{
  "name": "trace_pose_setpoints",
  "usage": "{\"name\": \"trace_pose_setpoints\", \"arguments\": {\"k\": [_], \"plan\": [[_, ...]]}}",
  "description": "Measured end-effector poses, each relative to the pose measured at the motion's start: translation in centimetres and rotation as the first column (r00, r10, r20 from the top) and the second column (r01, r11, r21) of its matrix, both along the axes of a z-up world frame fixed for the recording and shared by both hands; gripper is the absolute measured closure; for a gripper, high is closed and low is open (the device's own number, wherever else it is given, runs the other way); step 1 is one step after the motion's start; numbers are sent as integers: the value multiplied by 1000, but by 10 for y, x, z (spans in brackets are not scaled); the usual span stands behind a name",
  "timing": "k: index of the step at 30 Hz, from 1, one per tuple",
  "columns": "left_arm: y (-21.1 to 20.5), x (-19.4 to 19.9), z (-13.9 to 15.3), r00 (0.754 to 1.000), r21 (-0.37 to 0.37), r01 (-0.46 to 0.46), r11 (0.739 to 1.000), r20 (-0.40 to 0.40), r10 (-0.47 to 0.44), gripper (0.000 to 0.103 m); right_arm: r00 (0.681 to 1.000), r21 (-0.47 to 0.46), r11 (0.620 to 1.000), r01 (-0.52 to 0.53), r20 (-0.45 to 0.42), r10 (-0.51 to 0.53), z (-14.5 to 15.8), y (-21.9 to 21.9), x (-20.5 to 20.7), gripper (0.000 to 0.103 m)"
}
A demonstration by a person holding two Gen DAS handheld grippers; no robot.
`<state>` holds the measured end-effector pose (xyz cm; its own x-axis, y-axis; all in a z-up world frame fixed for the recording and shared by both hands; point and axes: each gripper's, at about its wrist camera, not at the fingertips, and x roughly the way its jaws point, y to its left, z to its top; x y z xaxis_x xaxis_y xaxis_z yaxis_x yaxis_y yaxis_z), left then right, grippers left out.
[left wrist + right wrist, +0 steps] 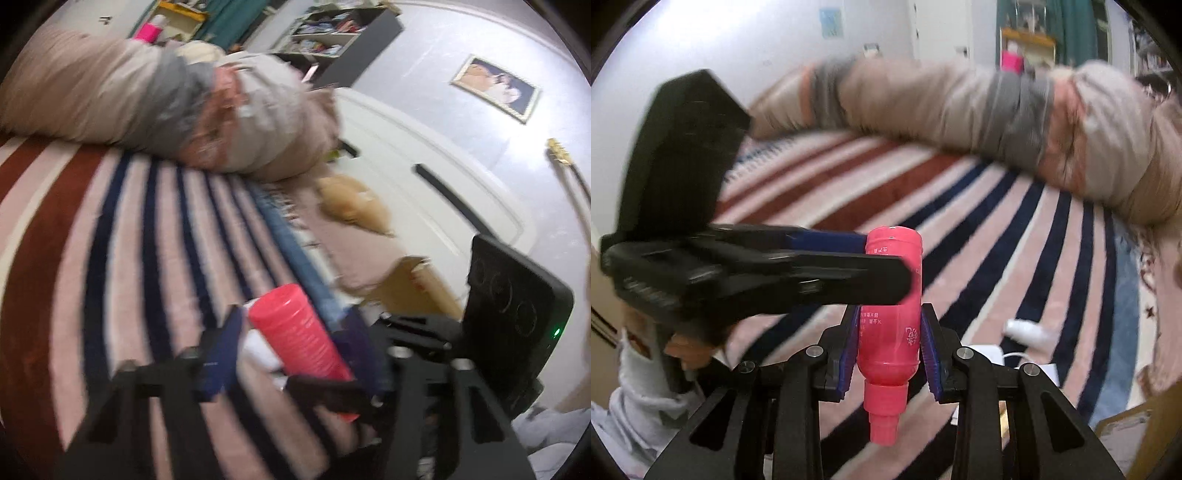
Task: Organize rigid objects
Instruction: 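Lower the pink tube into the box and open the right gripper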
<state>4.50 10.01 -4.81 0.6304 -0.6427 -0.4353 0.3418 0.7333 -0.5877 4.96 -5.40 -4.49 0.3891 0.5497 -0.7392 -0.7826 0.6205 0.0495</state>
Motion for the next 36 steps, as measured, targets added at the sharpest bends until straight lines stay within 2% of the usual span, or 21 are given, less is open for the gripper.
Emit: {"name": "trace_pose_setpoints", "arguments": {"k": [2,6,11,16,19,23,25,28,33,36], "plan": [[-17,-5,24,999,-4,34,999,26,-34,72,1000,54,998,13,20,-14,22,-17,-10,76],[-66,-15,75,992,94,68,993,101,-78,74,996,146,989,37,81,-49,58,-56,-27,76],[-139,-23,124,976,207,107,972,166,-143,74,979,243,965,102,149,-141,96,-122,-38,76],[-219,-24,155,953,275,169,946,199,-228,74,942,304,937,172,229,-247,122,-194,-51,76],[-270,-15,153,941,332,224,917,173,-292,74,927,337,912,232,206,-313,125,-240,-51,76],[-325,-3,136,924,396,289,871,123,-362,74,892,319,885,340,189,-411,109,-284,-46,76],[-344,7,123,921,406,320,856,77,-381,74,889,311,871,381,137,-437,97,-305,-37,76],[-360,20,107,918,415,350,840,26,-396,74,881,278,867,414,117,-458,86,-319,-32,76],[-382,35,82,914,439,386,811,-61,-401,73,857,174,857,485,98,-505,61,-324,-12,76],[-390,39,72,918,476,383,792,-96,-386,66,843,87,851,518,115,-525,49,-321,-13,76]]}}
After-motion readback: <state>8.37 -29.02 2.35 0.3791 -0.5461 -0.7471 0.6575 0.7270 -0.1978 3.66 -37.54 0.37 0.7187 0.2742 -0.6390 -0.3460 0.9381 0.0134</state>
